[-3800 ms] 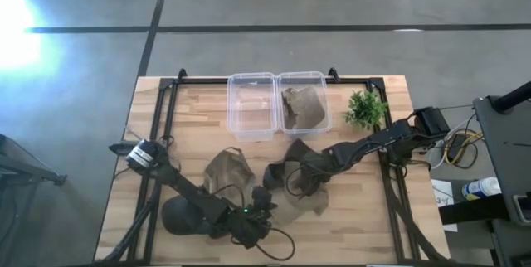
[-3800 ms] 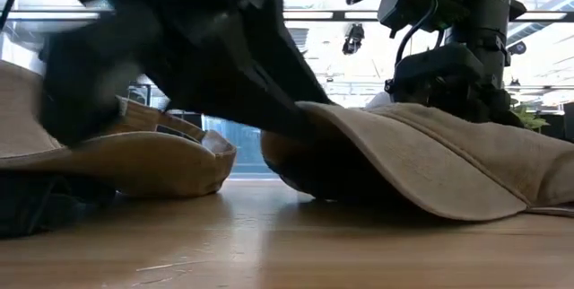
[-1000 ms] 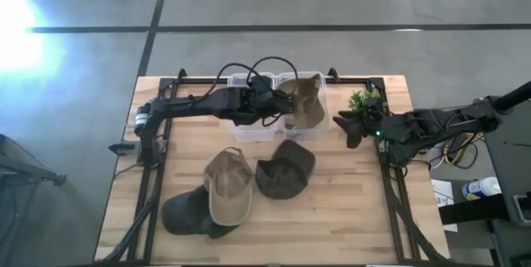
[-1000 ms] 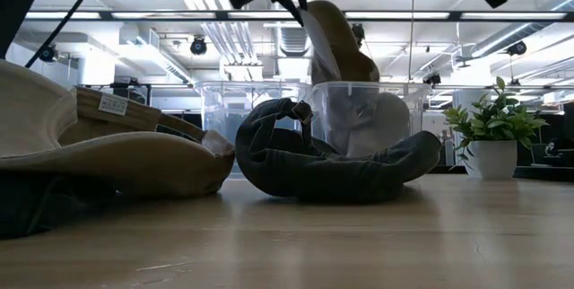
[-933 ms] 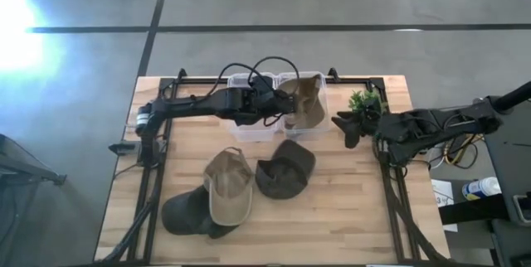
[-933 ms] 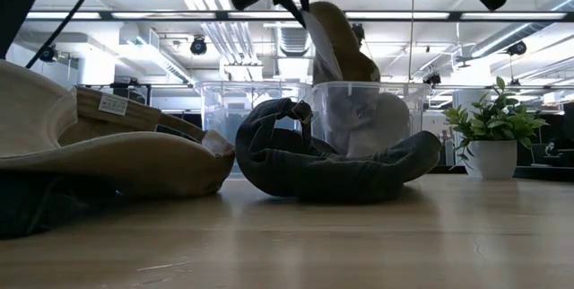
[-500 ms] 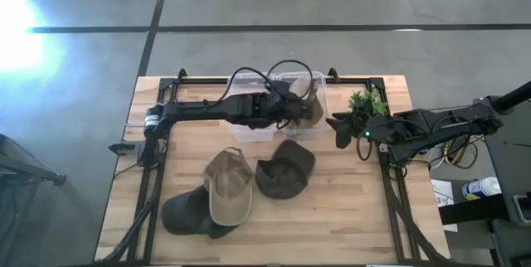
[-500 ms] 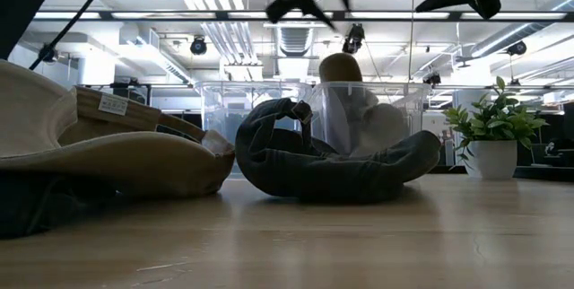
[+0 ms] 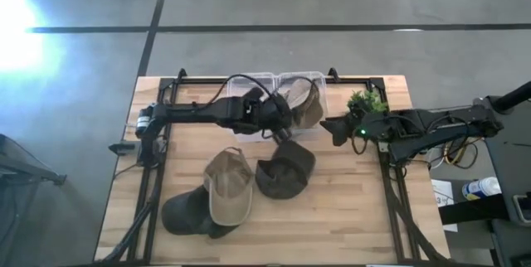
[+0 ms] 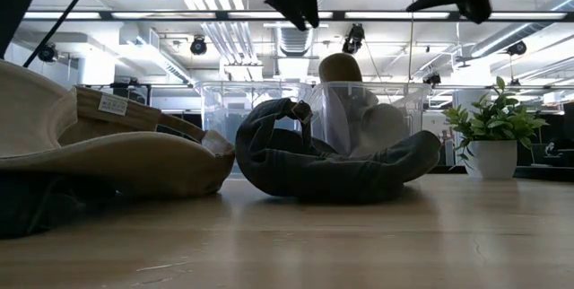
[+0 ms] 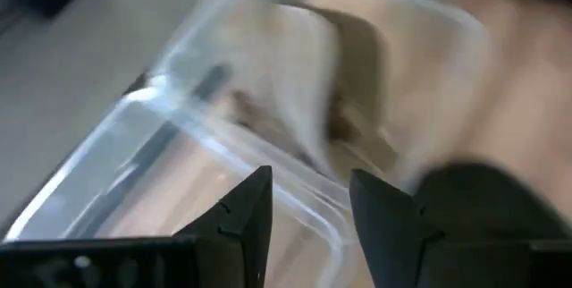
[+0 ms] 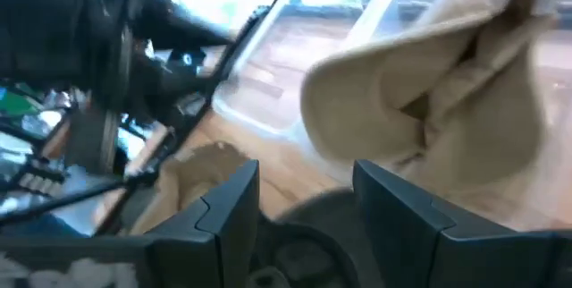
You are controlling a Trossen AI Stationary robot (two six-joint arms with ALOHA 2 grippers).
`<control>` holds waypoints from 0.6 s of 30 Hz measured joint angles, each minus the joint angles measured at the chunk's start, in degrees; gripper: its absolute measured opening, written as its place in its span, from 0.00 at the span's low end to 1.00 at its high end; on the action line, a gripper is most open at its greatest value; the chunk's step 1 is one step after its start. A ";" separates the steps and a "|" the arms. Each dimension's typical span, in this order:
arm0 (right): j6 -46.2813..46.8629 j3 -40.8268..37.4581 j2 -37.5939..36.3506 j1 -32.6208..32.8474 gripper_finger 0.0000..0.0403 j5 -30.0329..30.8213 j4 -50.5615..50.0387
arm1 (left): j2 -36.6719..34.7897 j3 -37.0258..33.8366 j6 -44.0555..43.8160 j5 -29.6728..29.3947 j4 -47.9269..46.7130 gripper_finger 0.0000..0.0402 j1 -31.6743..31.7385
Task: Pick & Place hat
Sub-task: Put the right brown cap into the right transparent bin
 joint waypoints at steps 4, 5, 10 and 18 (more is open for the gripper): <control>-1.34 0.04 3.48 -4.68 0.44 -4.45 3.37 | -0.03 -3.12 11.27 7.27 0.72 0.36 0.50; -1.17 0.04 4.37 -5.79 0.44 -5.83 3.50 | -0.01 -4.16 11.82 6.60 0.82 0.36 0.71; 1.04 0.02 9.37 -10.06 0.44 -8.60 4.25 | -0.02 -8.89 14.49 5.81 4.30 0.36 2.35; 1.06 0.15 14.39 -14.41 0.44 -10.73 10.92 | -0.37 -14.51 22.21 11.20 18.40 0.36 4.92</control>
